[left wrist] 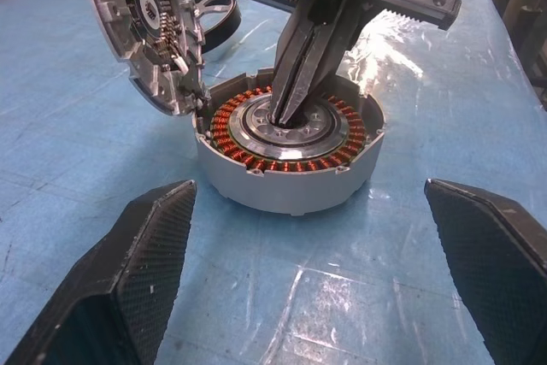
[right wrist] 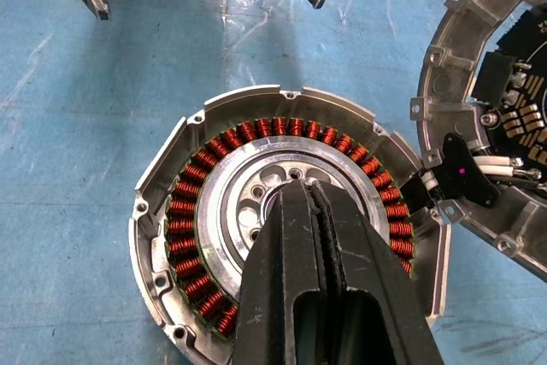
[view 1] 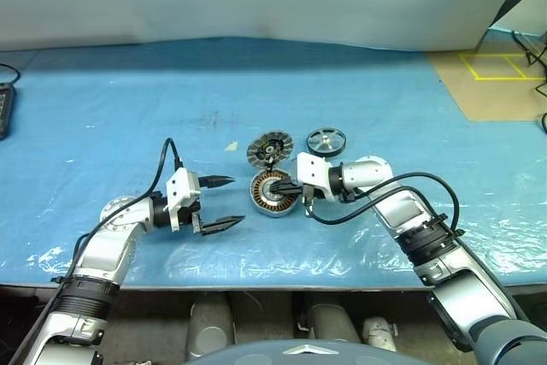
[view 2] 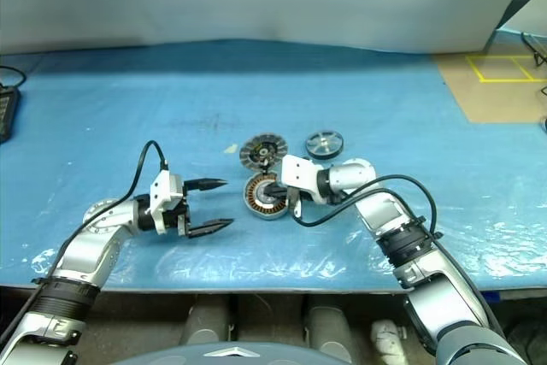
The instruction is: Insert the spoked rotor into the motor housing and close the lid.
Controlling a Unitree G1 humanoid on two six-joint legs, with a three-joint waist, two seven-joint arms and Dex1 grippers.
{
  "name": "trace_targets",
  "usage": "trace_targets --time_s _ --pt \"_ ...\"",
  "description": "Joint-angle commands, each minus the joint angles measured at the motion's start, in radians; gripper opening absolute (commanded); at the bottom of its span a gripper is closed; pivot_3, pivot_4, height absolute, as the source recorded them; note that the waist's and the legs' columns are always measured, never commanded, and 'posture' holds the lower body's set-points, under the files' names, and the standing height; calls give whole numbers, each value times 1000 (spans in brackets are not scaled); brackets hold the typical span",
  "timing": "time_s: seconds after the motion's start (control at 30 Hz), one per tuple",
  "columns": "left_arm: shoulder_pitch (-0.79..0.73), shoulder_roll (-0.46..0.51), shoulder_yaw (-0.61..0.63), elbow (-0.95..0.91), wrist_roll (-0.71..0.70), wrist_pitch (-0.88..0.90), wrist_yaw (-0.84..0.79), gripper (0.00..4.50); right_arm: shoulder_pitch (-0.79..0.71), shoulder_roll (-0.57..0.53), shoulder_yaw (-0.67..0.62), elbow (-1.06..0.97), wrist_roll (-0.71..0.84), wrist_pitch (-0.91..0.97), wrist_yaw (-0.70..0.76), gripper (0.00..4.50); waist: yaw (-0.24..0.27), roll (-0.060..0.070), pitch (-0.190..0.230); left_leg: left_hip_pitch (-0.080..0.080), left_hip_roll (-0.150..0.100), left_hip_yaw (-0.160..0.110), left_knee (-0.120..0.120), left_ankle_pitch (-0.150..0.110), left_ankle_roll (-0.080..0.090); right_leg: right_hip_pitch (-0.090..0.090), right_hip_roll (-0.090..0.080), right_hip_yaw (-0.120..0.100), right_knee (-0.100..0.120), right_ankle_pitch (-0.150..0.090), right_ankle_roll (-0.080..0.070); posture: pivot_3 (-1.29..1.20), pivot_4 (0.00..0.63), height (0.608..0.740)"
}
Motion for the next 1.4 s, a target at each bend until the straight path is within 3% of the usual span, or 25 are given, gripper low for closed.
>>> trace_targets --time_s 0.03,0.17,0.33,0.5,0.53,0.67,0.97,1.33,1.4 --pt "-3 -1 5 -9 -7 -10 -5 4500 17 9 -74 -54 116 89 35 36 0 0 0 0 0 0 0 0 0 0 0 0 0 0 0 0 150 740" --pt "-5 -2 5 -8 -9 -9 -6 4500 18 -8 -146 -120 205 170 46 36 -1 0 0 -2 1 0 -1 0 0 -2 1 0 -1 0 0 0 150 740" --pt "-12 -7 0 0 -8 -12 -9 4500 17 -107 -233 -162 227 216 42 36 0 0 0 -2 0 0 -1 0 0 -2 1 0 -2 0 0 0 150 740" --pt "-19 -12 -3 6 -10 -14 -14 4500 -88 -186 -270 71 81 107 -99 36 -3 0 0 -2 0 0 -1 1 -1 -2 0 0 -2 0 0 0 150 740" --pt "-20 -13 -4 6 -10 -14 -16 4500 -116 -196 -266 134 48 71 -126 401 -4 0 0 -1 0 0 -1 2 -3 -2 0 1 -1 0 0 0 150 740" --pt "-24 -18 -5 10 -9 -15 -20 4500 -198 -188 -249 325 -16 -35 -176 1516 -4 0 0 -2 0 1 -2 2 -4 -2 1 1 -2 0 0 0 150 740" --pt "-12 -15 2 2 -5 -18 -11 4500 -263 -129 -243 467 -41 -97 -159 1516 -3 0 0 -11 0 1 0 4 0 -13 1 1 2 0 -1 0 150 740" --pt "-6 -14 0 -2 0 -16 -5 4500 -232 -117 -257 379 -9 -23 -123 1516 -2 0 0 -11 0 1 1 4 0 -12 1 1 2 0 -1 0 150 740" --pt "-7 -14 -1 0 1 -16 -6 4500 -227 -122 -252 365 -7 -9 -113 1849 -2 0 0 -11 0 1 1 4 0 -12 1 1 2 0 -1 0 150 740"
